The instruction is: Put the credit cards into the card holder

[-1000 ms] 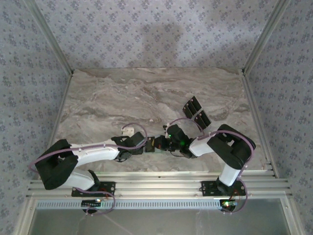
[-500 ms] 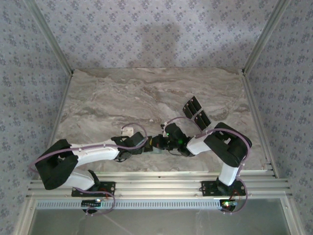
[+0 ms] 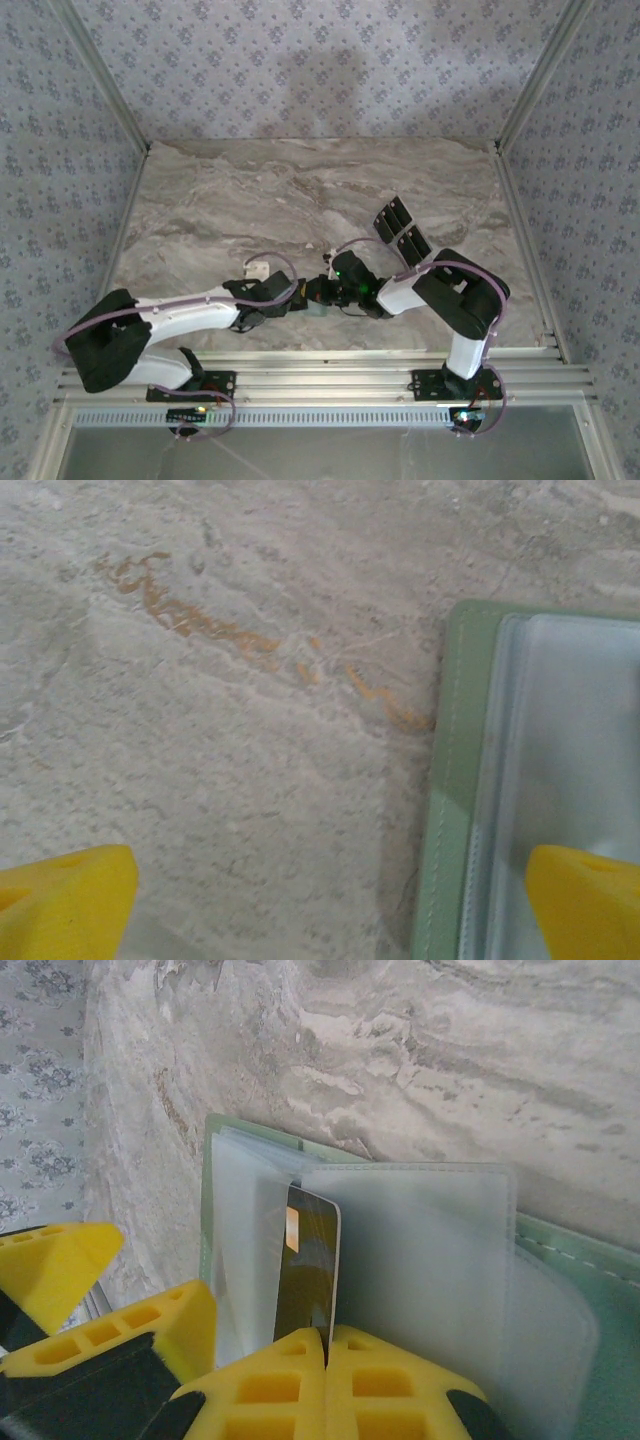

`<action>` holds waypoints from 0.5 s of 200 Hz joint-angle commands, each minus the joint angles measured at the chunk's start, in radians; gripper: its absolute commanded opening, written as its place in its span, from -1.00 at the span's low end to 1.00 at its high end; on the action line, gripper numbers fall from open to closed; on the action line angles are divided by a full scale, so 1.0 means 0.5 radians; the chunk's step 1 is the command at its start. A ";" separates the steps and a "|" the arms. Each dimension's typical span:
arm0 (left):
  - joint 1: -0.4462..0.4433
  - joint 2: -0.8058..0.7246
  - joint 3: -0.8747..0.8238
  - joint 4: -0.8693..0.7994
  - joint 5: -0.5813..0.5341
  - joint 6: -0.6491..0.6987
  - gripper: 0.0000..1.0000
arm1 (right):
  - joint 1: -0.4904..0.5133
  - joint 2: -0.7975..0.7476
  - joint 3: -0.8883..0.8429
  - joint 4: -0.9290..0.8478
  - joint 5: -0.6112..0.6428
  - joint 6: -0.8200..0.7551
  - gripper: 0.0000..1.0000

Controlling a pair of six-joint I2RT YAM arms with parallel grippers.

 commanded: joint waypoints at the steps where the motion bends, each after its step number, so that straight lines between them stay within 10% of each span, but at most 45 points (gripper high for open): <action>1: 0.013 -0.138 0.072 -0.214 -0.060 0.017 1.00 | 0.020 0.065 -0.007 -0.221 0.046 0.010 -1.00; 100: 0.157 -0.218 -0.074 -0.209 -0.008 0.020 0.99 | -0.017 0.007 -0.145 -0.137 0.172 0.053 -1.00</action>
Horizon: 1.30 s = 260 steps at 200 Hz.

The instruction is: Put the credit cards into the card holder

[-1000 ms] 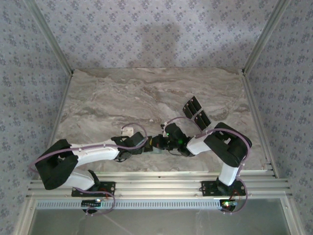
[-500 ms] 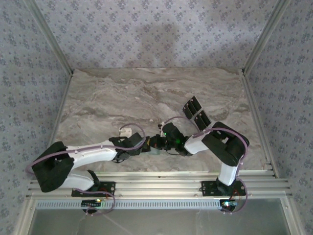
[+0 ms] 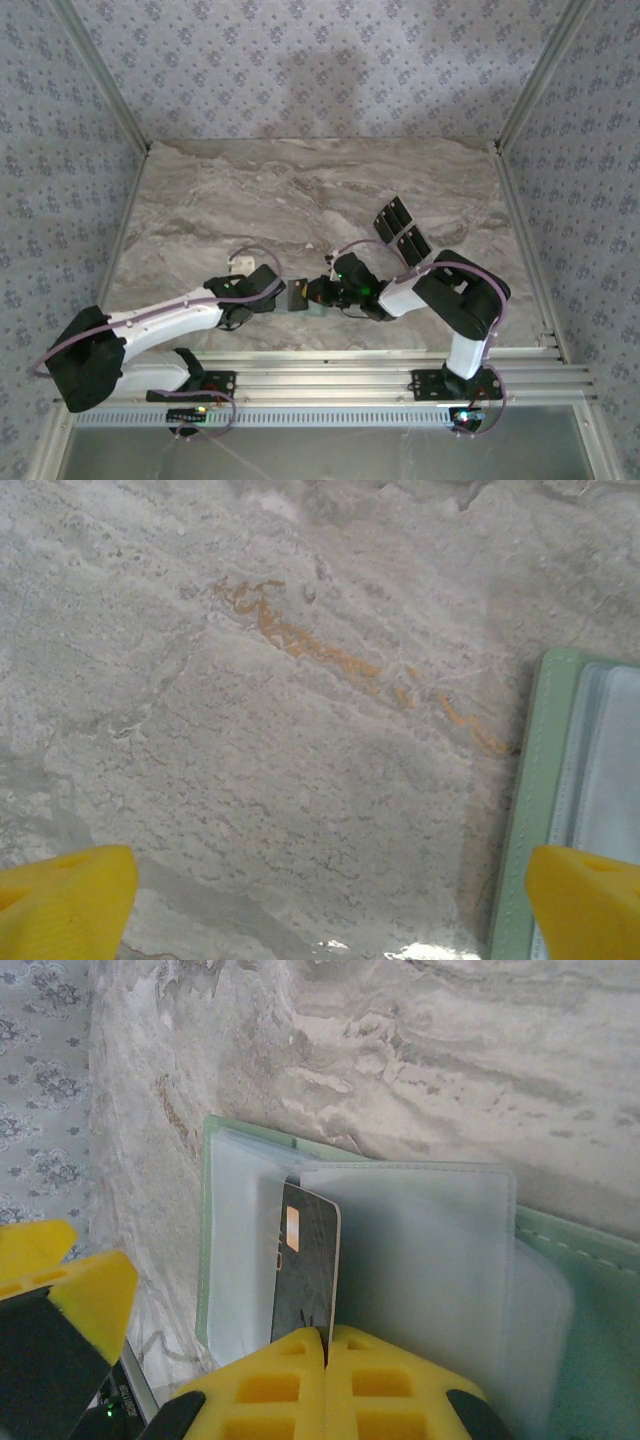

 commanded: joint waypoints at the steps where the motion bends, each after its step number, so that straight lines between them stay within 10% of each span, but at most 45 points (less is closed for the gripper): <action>1: 0.009 0.017 -0.056 -0.032 0.004 -0.002 1.00 | -0.015 0.020 -0.085 -0.217 0.133 0.009 -1.00; 260: -0.027 0.214 -0.153 0.099 0.098 -0.169 1.00 | 0.069 0.120 -0.074 -0.067 0.195 0.099 -1.00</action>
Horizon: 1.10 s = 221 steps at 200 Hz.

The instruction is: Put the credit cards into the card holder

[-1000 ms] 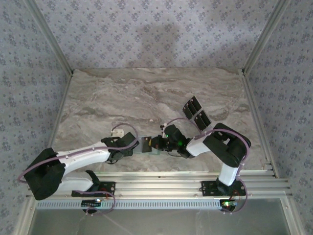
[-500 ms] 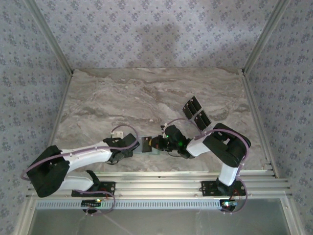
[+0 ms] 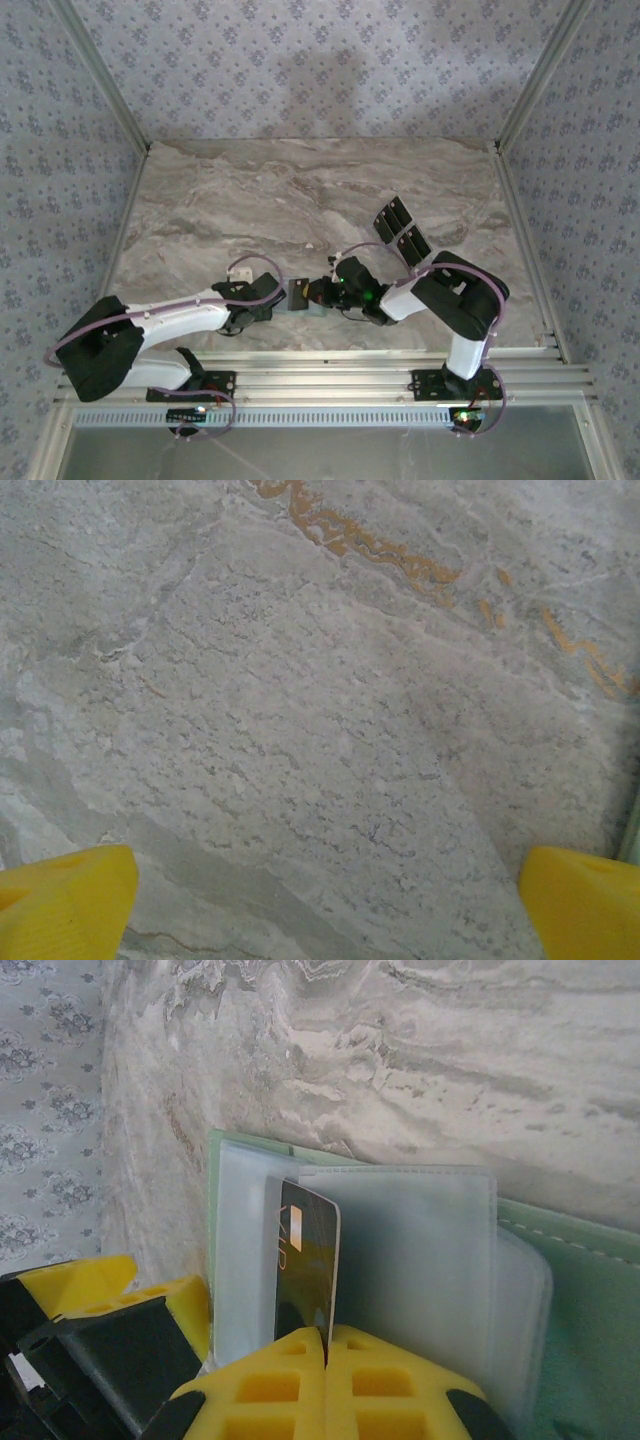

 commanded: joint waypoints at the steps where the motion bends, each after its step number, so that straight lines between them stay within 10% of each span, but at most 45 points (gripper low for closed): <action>1: -0.021 0.054 -0.036 0.039 0.047 -0.025 1.00 | 0.033 0.102 -0.007 -0.231 0.104 0.002 -1.00; 58: -0.034 0.062 -0.030 0.048 0.047 -0.022 1.00 | 0.062 0.133 0.060 -0.274 0.059 -0.013 -0.99; 111: -0.045 0.057 -0.015 0.046 0.047 -0.018 0.99 | 0.059 -0.011 0.024 -0.467 0.103 -0.109 -0.03; 221: -0.089 -0.122 0.085 -0.034 0.034 -0.016 0.99 | -0.185 -0.208 -0.062 -0.917 0.074 -0.304 0.01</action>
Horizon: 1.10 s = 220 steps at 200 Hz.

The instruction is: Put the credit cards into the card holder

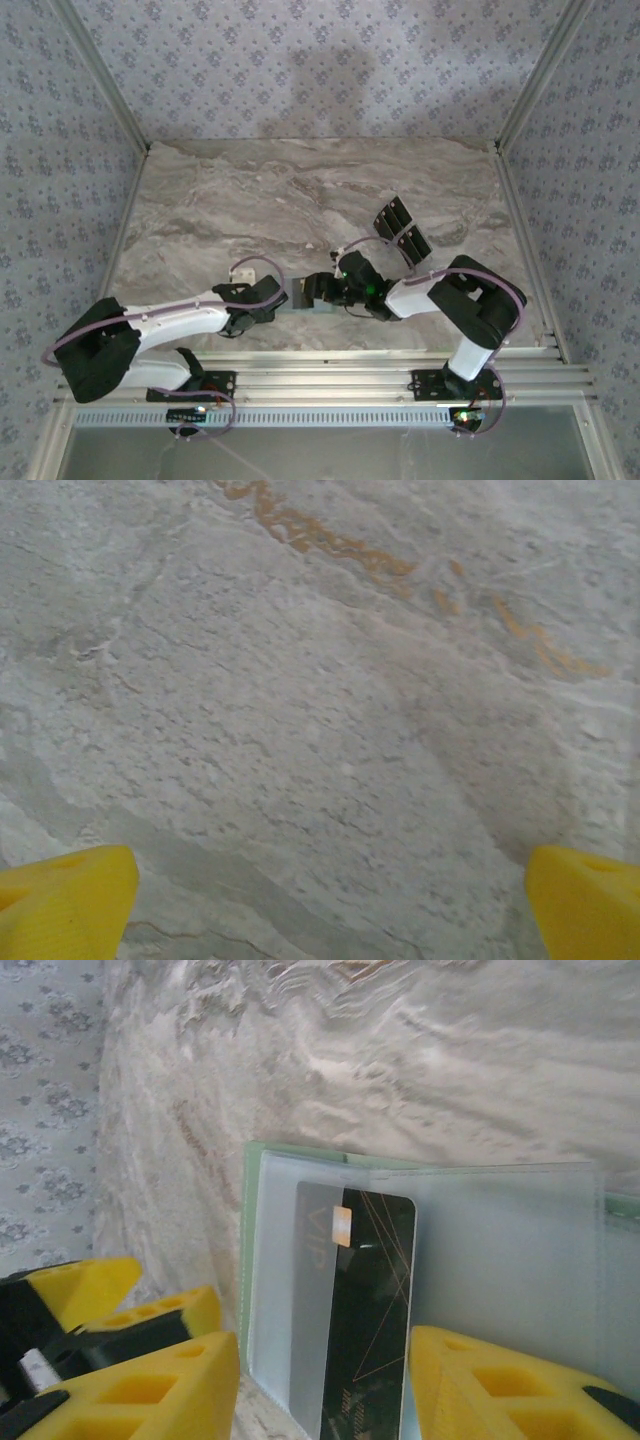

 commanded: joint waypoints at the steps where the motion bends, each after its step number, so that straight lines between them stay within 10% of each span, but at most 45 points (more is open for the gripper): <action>1: -0.016 -0.075 0.080 -0.031 0.028 -0.008 0.99 | -0.101 0.009 -0.080 -0.584 0.083 -0.149 0.01; 112: -0.012 0.088 0.227 0.116 0.043 0.149 1.00 | -0.147 -0.365 0.480 -1.654 0.241 -0.703 0.01; 175: -0.012 0.285 0.295 0.201 0.046 0.194 0.99 | -0.124 -0.190 0.620 -1.804 0.394 -0.724 -0.77; 220: -0.009 0.322 0.280 0.226 0.044 0.194 1.00 | -0.099 -0.071 0.662 -1.774 0.403 -0.724 -0.86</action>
